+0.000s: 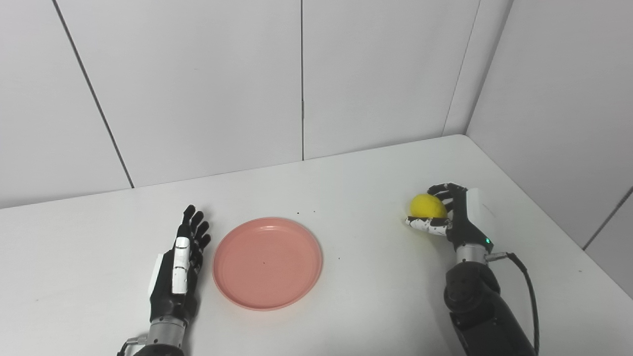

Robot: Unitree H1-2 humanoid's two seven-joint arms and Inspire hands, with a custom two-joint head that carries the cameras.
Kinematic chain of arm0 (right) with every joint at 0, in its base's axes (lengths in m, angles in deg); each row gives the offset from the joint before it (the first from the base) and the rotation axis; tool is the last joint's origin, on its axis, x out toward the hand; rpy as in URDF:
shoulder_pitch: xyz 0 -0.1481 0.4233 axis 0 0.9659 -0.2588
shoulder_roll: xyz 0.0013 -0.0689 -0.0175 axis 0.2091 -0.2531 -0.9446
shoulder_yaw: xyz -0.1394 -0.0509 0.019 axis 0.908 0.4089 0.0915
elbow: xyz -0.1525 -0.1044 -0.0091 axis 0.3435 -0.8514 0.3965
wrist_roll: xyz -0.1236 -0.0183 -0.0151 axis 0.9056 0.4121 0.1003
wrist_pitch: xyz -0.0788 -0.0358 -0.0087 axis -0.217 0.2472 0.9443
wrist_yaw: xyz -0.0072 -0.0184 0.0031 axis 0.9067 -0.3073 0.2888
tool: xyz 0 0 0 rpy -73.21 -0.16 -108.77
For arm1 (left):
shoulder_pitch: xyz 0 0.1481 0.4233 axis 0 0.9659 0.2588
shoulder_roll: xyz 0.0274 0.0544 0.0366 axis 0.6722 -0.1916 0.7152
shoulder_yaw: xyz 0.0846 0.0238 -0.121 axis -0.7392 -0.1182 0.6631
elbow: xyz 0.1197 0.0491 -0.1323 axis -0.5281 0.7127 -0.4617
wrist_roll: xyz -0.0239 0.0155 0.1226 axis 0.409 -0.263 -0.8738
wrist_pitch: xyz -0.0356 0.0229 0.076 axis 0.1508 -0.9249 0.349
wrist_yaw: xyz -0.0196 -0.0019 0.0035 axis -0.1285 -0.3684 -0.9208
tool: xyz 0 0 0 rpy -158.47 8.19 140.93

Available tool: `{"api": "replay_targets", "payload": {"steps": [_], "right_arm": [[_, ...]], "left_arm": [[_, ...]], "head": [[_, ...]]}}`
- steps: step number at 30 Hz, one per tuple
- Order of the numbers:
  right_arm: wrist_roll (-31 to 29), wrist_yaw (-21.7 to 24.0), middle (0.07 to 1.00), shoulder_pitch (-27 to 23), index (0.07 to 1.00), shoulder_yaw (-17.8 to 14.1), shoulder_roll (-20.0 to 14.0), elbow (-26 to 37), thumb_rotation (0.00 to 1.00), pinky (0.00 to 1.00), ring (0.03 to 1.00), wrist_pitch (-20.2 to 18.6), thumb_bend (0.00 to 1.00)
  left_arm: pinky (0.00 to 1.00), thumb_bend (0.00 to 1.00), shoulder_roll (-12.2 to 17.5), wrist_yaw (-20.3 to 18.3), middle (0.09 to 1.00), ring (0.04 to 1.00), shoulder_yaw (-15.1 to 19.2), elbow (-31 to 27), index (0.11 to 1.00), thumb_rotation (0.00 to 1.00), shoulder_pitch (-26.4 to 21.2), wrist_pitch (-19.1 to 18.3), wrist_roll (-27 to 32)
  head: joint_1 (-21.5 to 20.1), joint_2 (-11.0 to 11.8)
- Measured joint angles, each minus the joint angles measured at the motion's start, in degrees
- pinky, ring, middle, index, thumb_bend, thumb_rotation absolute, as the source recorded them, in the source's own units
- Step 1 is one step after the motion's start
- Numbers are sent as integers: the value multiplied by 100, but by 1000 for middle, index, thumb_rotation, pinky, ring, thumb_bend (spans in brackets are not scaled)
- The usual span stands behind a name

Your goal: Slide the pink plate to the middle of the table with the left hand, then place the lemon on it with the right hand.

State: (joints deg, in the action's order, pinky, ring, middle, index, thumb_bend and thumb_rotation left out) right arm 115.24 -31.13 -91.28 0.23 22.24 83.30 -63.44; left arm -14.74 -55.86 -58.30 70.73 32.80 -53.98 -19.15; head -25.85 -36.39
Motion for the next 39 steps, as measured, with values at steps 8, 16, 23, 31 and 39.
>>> {"api": "replay_targets", "payload": {"steps": [8,16,23,31,39], "right_arm": [[-13,-1,453,137,511,235,324,1067,0,199,444,259,516],[-126,343,456,170,508,778,563,1446,0,235,445,755,516],[-188,676,437,113,514,1098,800,1509,0,192,439,863,514],[-189,918,444,-27,510,1461,931,1451,0,174,443,954,515],[-249,1176,456,-298,504,1791,1115,948,0,184,444,1153,515]], "left_arm": [[962,612,-30,52,981,973,-65,-1,988,1000,31,17,-180],[951,614,-96,233,977,967,-116,2,983,1000,49,22,-410],[905,611,-192,498,949,933,-193,-58,952,1000,136,32,-746],[914,604,-280,587,955,939,-254,-170,954,1000,243,32,-798],[920,633,-333,707,963,946,-301,-164,964,1000,246,40,-999]], "head": [[536,26],[1099,88],[1460,79],[1777,44],[1970,141]]}}
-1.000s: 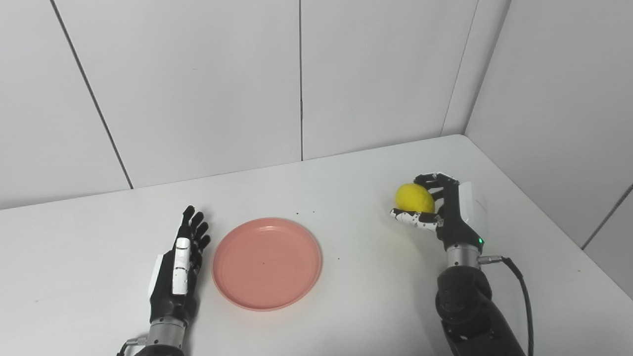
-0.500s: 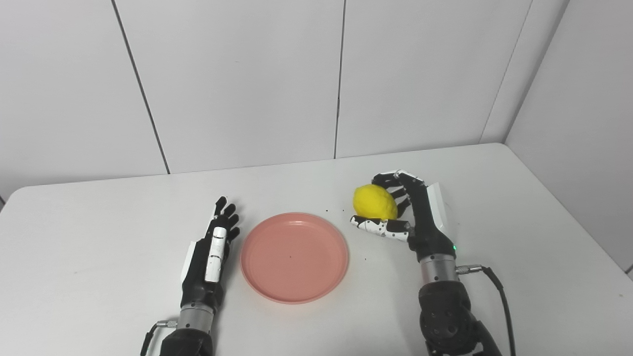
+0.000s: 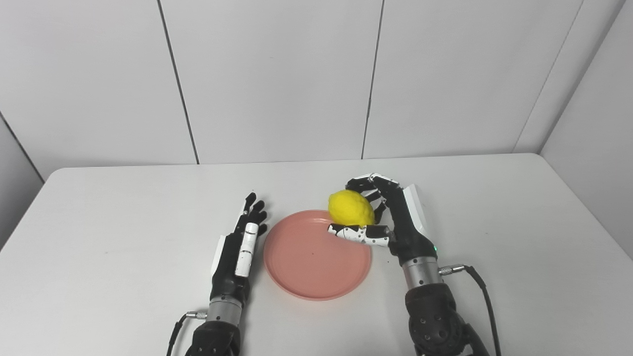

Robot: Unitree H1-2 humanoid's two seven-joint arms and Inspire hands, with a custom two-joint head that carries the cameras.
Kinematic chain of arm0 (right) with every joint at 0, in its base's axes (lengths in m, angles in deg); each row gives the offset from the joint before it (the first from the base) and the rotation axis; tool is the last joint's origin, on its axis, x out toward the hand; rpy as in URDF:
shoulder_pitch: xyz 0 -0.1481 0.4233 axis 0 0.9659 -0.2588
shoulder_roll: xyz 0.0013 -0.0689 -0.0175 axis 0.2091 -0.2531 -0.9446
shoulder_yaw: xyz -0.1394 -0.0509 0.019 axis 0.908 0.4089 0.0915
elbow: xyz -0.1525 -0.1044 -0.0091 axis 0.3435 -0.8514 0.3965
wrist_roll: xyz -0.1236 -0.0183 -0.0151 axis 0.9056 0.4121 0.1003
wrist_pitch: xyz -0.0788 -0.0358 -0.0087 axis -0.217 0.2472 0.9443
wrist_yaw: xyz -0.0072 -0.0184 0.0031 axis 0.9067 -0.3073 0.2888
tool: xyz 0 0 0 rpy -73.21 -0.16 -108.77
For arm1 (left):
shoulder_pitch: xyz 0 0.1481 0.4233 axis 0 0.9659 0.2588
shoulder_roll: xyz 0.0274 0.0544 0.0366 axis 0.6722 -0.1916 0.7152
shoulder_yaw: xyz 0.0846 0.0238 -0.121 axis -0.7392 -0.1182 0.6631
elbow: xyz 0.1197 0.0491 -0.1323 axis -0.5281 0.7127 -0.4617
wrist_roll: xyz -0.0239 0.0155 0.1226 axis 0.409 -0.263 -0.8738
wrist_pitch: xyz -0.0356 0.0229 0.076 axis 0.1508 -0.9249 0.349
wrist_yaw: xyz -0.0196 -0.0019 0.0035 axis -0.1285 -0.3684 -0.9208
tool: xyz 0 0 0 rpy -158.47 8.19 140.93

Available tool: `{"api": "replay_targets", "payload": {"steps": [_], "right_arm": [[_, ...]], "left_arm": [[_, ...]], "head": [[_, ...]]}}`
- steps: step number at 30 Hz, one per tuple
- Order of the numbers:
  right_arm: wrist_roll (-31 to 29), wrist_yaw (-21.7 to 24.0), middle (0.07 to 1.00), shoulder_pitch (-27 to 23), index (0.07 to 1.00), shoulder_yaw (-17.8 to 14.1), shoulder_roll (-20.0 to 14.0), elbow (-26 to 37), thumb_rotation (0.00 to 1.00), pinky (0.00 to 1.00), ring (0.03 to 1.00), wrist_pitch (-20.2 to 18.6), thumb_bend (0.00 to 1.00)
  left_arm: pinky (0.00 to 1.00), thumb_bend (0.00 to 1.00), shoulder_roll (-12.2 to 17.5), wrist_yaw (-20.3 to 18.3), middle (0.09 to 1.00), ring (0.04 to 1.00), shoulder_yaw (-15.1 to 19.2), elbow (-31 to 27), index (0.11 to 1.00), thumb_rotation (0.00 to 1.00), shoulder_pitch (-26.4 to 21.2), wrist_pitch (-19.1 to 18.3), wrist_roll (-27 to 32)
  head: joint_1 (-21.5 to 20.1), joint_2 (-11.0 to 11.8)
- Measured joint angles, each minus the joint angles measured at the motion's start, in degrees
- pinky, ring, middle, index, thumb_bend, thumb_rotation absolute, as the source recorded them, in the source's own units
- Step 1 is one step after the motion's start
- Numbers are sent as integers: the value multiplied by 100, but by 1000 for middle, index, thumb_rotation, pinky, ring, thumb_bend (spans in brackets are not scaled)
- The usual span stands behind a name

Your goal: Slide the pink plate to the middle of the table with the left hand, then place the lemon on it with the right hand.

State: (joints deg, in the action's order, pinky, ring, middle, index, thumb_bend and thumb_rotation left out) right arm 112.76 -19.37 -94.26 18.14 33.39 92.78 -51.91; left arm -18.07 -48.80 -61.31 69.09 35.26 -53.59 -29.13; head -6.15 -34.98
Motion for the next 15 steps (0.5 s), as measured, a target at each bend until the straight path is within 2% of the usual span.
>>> {"api": "replay_targets", "payload": {"steps": [7,15], "right_arm": [[27,115,449,-89,508,204,32,-349,0,190,444,132,515],[325,232,450,-265,511,488,26,-833,0,220,445,233,514]], "left_arm": [[929,626,-29,151,962,950,-8,29,964,1000,-2,79,-233],[923,610,-92,229,955,944,-2,57,952,1000,-4,103,-402]], "head": [[132,53],[150,79]]}}
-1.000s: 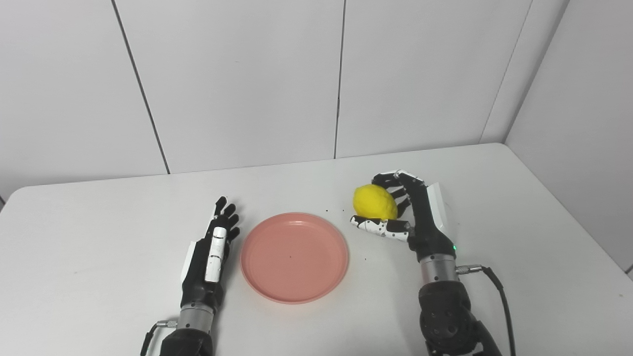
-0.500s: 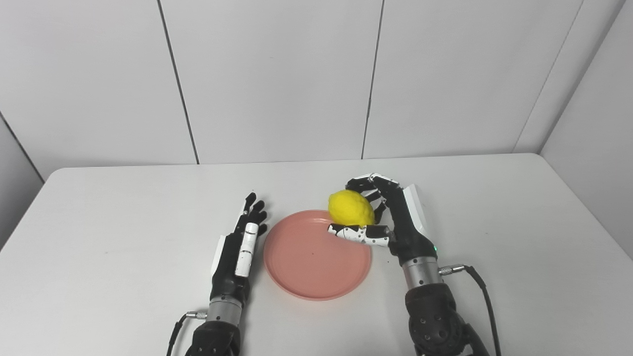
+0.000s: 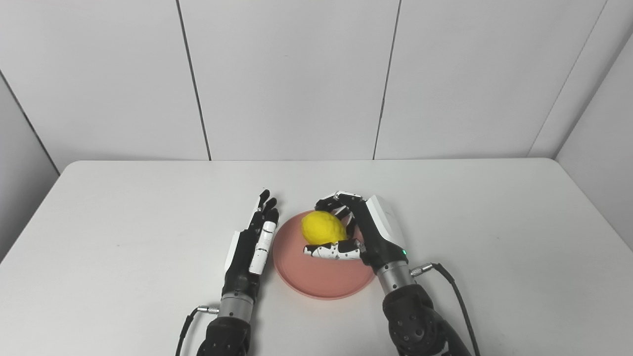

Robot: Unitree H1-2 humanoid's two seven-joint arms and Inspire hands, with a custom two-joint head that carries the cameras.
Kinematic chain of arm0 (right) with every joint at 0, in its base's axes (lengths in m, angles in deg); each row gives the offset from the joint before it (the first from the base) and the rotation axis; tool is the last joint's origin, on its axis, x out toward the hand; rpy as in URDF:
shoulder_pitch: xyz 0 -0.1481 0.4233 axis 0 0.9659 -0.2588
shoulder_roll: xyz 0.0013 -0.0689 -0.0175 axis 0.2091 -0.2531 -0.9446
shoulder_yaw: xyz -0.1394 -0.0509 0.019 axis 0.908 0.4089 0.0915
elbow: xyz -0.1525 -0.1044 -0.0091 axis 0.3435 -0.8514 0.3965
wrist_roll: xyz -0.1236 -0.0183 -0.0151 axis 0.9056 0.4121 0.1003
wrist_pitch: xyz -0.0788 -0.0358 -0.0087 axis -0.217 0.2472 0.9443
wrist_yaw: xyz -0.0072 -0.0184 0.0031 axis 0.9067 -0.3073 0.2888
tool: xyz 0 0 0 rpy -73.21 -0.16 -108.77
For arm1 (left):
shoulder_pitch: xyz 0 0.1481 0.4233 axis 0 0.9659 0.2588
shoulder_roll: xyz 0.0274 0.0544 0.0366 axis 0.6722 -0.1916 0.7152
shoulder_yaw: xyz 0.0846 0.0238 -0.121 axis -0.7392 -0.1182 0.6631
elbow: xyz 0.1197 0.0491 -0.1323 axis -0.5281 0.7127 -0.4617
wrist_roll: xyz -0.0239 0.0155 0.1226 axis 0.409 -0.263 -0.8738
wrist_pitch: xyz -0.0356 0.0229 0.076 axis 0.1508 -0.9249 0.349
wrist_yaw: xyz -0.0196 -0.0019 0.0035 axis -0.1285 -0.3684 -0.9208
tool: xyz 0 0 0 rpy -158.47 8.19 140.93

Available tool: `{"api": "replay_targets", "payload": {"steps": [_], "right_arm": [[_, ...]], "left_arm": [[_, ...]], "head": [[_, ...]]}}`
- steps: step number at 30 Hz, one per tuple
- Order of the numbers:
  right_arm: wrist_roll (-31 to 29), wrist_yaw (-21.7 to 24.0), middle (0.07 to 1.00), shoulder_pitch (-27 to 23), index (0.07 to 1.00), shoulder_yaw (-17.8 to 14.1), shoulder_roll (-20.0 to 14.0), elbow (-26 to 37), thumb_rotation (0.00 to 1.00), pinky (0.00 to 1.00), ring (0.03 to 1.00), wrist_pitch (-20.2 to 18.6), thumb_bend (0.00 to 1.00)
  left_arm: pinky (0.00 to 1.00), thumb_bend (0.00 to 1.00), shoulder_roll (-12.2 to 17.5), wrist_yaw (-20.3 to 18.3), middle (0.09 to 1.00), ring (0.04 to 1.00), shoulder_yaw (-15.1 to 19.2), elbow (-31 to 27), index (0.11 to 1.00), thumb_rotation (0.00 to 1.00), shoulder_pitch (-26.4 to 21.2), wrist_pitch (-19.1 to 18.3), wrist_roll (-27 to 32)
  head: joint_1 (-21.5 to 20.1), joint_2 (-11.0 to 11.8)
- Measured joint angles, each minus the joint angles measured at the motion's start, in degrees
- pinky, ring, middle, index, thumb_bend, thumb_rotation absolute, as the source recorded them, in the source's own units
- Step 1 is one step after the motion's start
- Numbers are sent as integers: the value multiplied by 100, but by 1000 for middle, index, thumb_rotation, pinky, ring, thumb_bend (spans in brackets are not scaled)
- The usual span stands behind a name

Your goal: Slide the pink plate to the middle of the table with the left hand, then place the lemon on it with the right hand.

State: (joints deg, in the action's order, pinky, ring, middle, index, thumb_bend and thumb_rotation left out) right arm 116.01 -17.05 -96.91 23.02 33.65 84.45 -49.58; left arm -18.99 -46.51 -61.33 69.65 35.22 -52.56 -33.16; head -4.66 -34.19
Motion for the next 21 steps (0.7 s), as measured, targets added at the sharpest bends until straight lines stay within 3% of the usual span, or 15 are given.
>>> {"api": "replay_targets", "payload": {"steps": [15,17,20,21], "right_arm": [[405,-126,428,-169,521,118,-141,-635,0,208,445,185,513],[467,-217,491,-169,496,126,-144,-668,0,211,407,206,514],[550,-253,491,-169,522,127,-184,-675,0,407,424,254,514],[562,-253,490,-169,508,127,-201,-674,0,497,537,262,520]], "left_arm": [[945,618,-39,-11,971,958,-8,28,971,1000,-3,18,119],[928,603,-40,-10,960,948,-9,29,959,1000,-4,18,124],[933,596,-56,-9,963,950,13,35,962,1000,-7,19,168],[941,605,-56,-9,963,952,13,37,964,1000,-9,19,173]], "head": [[-9,-9],[-26,-35],[-26,-26],[-18,-26]]}}
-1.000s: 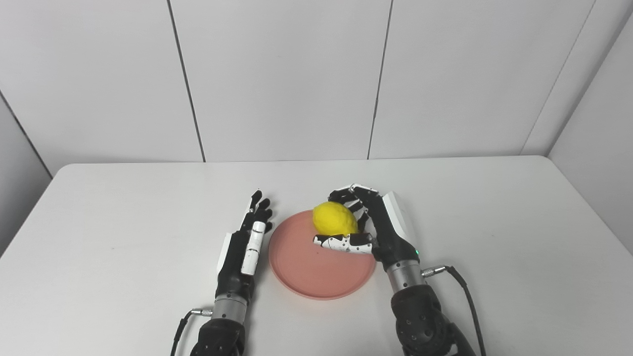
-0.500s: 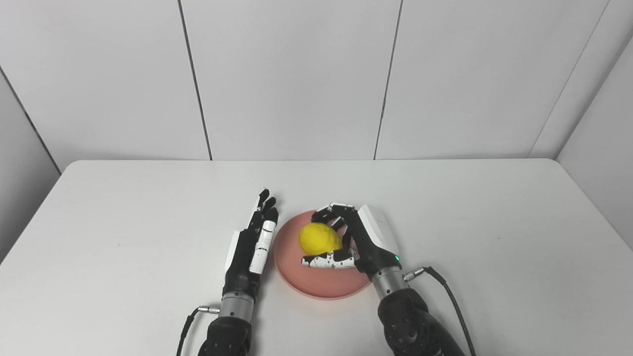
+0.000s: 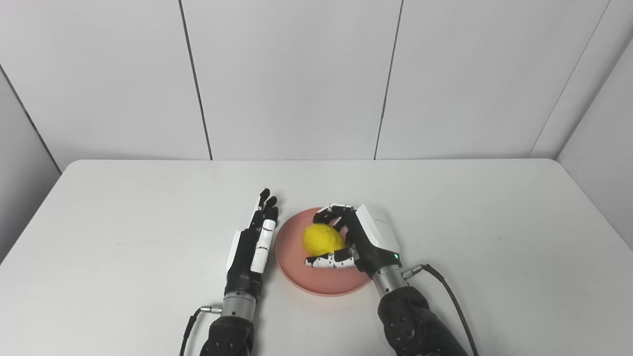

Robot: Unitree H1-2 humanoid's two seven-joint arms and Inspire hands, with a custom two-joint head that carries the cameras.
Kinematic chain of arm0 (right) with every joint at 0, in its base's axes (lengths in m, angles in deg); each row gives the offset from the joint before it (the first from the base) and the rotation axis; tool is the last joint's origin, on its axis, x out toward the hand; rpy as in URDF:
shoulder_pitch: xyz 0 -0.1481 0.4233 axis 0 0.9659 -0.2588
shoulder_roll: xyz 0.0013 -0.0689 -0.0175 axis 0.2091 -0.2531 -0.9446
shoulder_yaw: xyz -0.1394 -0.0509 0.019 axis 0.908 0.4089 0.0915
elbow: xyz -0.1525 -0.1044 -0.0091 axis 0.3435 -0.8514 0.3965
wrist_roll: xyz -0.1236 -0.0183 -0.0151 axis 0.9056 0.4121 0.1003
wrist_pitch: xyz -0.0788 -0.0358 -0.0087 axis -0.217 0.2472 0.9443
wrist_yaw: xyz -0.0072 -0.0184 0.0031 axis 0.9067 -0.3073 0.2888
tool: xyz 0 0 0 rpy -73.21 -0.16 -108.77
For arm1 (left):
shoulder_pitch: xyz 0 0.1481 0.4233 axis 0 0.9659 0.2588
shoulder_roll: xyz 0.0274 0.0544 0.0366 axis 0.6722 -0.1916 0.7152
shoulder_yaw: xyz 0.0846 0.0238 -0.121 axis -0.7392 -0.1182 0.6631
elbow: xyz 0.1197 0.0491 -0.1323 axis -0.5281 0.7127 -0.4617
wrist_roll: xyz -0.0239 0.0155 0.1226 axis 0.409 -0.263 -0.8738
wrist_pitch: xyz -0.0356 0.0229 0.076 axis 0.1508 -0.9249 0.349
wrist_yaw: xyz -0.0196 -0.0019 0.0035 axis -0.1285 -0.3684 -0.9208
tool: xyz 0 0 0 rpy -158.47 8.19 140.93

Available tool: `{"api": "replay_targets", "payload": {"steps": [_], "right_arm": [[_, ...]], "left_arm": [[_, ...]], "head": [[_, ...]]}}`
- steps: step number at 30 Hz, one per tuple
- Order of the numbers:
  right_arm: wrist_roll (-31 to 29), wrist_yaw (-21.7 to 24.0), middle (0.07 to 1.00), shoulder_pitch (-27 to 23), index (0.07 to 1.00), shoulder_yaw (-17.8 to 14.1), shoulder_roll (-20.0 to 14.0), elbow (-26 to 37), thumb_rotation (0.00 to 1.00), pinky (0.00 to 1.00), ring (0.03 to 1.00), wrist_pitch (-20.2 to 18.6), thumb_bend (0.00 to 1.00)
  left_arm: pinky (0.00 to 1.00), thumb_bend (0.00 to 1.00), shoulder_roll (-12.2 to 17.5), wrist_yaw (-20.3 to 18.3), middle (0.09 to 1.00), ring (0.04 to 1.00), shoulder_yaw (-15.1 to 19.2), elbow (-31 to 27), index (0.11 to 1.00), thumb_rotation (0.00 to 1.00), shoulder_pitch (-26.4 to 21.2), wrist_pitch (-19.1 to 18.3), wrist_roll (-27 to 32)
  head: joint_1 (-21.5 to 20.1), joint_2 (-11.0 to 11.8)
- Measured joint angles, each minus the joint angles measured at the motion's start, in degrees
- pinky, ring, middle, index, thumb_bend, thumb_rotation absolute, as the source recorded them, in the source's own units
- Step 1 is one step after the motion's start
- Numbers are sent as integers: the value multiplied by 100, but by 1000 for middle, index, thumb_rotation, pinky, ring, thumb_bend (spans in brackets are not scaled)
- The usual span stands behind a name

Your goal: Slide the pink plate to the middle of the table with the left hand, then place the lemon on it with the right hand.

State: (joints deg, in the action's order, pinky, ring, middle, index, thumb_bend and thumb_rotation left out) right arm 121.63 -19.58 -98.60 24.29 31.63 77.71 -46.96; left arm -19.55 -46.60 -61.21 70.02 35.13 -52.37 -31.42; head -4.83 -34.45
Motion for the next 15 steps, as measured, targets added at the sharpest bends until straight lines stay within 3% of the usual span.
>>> {"api": "replay_targets", "payload": {"steps": [3,5,6,8,10,15], "right_arm": [[90,-67,495,8,499,8,-60,3,4,579,617,77,523],[149,-124,673,29,499,12,-105,13,122,662,701,140,513],[174,-142,717,46,623,14,-121,28,229,693,738,154,575],[187,-144,788,109,748,14,-144,99,396,765,804,158,640],[188,-127,824,199,782,16,-156,199,476,821,846,158,659],[171,54,871,269,820,33,-185,471,571,914,895,159,669]], "left_arm": [[948,609,11,0,966,955,-28,-1,967,1000,0,-3,-49],[937,603,17,0,964,957,-47,-3,961,1000,0,-3,-62],[932,592,17,1,961,957,-44,-3,957,1000,0,-3,-60],[932,595,15,5,960,960,-32,-1,955,1000,-1,-1,-56],[943,617,15,7,967,965,-32,2,963,1000,-2,-1,-56],[931,610,33,1,964,956,-43,0,959,1000,-2,-23,-56]], "head": [[-9,0],[-9,0],[-9,0],[-17,17],[-17,9],[-17,9]]}}
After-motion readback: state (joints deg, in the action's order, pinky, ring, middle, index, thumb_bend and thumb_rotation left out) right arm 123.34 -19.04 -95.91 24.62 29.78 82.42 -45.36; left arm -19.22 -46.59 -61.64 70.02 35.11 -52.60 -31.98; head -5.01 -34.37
